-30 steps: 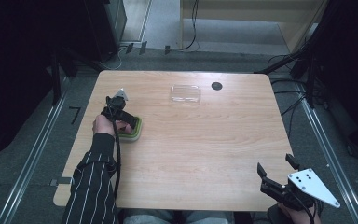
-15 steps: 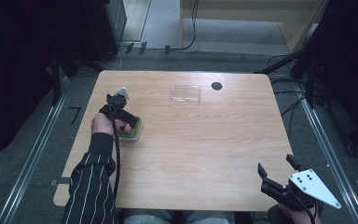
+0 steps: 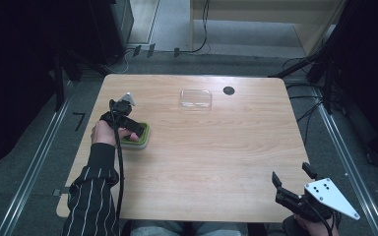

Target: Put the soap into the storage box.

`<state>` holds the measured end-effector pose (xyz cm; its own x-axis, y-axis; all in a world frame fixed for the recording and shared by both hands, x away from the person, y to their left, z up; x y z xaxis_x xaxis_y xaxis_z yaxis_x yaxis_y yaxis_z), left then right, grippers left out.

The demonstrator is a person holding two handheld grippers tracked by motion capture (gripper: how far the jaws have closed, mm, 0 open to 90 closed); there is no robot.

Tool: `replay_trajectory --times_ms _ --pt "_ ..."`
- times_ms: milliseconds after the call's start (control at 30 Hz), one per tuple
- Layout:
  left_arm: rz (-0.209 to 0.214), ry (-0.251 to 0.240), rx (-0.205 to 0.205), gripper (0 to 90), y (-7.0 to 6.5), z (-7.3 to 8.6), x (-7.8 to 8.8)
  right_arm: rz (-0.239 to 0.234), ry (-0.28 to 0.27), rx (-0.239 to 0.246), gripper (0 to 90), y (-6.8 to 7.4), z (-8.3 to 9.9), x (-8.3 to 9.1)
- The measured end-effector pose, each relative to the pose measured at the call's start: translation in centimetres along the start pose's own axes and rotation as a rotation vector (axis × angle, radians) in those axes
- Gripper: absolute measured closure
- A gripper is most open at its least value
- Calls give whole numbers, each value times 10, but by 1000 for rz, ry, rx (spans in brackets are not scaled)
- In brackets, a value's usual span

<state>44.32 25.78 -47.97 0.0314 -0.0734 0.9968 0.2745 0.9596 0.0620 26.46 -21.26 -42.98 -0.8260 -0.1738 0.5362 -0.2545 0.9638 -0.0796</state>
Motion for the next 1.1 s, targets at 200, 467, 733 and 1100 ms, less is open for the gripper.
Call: replay_trajectory --times_ms 200,467,733,1100 --pt "0 -2 -19 30 -6 10 4 0 -1 1 135 0 0 0" --pt "-4 17 -41 24 -9 28 4 1 -1 0 135 0 0 0" --pt "-2 27 -47 23 -11 46 -2 3 -1 -1 135 0 0 1" --pt "-19 52 -41 23 -15 70 -16 2 -1 0 135 0 0 0"
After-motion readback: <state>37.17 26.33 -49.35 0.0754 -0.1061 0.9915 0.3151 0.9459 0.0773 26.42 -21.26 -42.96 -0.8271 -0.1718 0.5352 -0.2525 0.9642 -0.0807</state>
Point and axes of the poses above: each handheld gripper's, and its own axes: x roughly backward along the jaws, z roughly out of its underside, y roughly to its left, the point moved 9 cm from there along -x, roughly forward along the jaws, and after that the axes turned 15 degrees about y, right-handed, at the moved point
